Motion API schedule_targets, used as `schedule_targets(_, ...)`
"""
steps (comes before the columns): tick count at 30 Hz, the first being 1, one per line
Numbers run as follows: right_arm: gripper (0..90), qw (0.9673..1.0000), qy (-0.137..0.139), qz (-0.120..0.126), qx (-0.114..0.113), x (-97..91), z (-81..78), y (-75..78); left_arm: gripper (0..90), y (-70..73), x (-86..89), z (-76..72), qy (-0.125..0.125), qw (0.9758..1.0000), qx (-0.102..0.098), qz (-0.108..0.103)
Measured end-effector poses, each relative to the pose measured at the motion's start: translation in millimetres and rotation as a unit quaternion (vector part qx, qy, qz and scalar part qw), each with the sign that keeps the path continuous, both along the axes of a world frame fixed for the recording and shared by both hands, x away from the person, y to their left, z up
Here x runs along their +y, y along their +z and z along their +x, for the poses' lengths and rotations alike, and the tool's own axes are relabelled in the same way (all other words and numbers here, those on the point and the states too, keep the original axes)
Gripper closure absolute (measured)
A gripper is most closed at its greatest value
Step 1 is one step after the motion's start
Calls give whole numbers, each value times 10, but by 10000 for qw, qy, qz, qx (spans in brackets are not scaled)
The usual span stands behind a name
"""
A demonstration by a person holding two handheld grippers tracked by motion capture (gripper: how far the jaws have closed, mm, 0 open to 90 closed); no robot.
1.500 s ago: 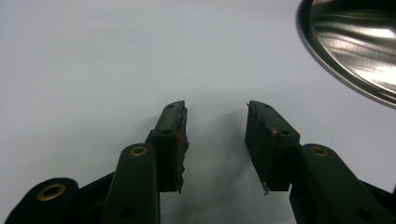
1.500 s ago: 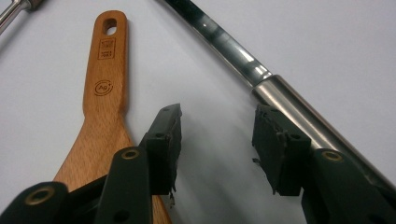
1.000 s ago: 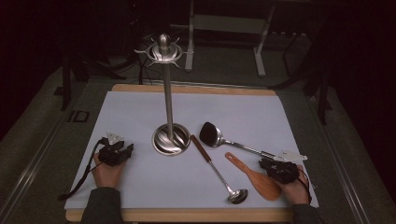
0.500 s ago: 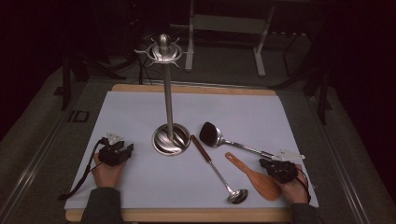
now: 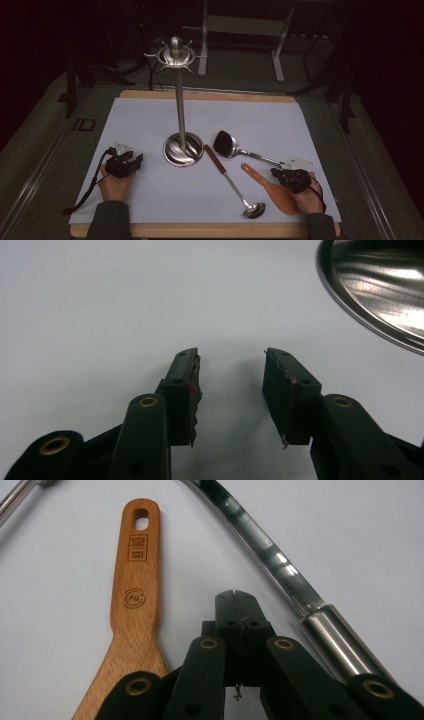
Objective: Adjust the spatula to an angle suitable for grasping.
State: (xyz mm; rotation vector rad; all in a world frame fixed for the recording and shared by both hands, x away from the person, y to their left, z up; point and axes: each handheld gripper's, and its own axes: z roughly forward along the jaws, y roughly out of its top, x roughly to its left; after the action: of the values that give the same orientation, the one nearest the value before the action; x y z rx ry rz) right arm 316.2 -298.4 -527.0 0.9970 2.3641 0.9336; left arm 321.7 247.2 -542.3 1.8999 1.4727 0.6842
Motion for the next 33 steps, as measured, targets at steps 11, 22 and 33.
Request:
schedule_targets(11, 900, 9994, -301, -130, 77, -131, 19, -21, 580, 0, -1, -1, -5, 10000, -1, 7)
schedule_targets(22, 900, 9986, -465, -205, 123, -197, 151, -2, 580, 0, -1, 0, -4, 10000, -1, 6)
schedule_targets(33, 900, 9965, -772, -264, 171, -220, 468, 9, 580, 0, 0, 0, -5, 10000, 4, 6)
